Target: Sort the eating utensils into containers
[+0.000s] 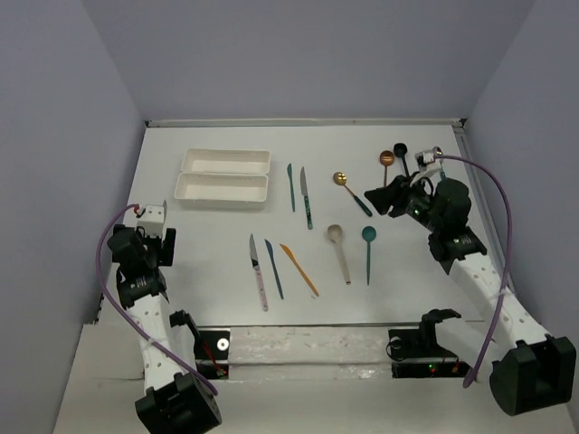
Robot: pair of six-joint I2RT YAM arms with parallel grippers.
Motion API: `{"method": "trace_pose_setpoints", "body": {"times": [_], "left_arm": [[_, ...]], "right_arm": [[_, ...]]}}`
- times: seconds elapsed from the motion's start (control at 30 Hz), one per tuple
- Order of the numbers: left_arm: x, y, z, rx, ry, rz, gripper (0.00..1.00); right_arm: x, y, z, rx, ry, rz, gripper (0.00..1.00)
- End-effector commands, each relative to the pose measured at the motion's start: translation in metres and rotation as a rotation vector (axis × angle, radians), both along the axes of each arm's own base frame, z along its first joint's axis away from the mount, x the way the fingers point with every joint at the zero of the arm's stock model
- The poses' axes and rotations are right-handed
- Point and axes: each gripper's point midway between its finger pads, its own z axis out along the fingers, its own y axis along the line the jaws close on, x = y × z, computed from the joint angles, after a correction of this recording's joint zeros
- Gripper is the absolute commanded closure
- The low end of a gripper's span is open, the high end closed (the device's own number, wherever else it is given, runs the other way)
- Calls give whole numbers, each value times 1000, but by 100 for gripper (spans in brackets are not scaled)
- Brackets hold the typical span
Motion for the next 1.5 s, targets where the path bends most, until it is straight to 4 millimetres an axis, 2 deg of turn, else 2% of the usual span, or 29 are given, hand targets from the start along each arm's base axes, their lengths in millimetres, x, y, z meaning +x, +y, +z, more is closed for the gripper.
{"method": "trace_pose_setpoints", "body": {"times": [0.0,0.03,0.1,0.23,0.3,0.47,0.6,0.73,0.87,0.93,1.03,1.17,1.27,1.4,1.43,1.47], "left_arm": [[2,-1,3,9,-18,-9,1],[2,-1,2,8,-16,-8,1],[2,-1,2,8,-13,-12,1],[3,-1,-2,1,3,-14,1],[3,-1,-2,1,5,-13,1],[2,0,0,6,-5,-6,1],[2,0,0,4,-4,-5,1],[2,0,0,5,-3,-8,1],[2,-1,0,5,-5,-9,1],[2,-1,0,6,-5,-8,1],[2,-1,-1,4,-1,-11,1],[2,-1,-1,4,-2,-11,1],[2,-1,0,6,-5,-11,1],[2,-1,-1,3,0,-11,1],[2,-1,-1,3,0,-11,1],[3,-1,-1,3,0,-12,1]], "right_arm": [[0,-23,-50,-215,283,-220,51],[-5,-33,-65,-256,343,-281,50],[-5,-48,-78,-296,385,-360,49],[-16,-57,-115,-351,525,-399,49],[-21,-56,-127,-367,563,-396,50],[-39,-37,-161,-417,658,-332,50],[-44,-28,-183,-457,711,-306,50],[-40,-20,-192,-491,742,-289,50],[-36,-22,-206,-536,801,-311,50],[-34,-20,-212,-555,826,-303,53],[-35,-14,-221,-588,855,-283,68],[-35,-15,-219,-601,848,-295,100],[-32,-25,-207,-616,805,-346,100],[-19,-23,-161,-603,657,-337,100],[-6,-14,-124,-580,529,-332,100],[2,-7,-101,-564,448,-321,100]]}}
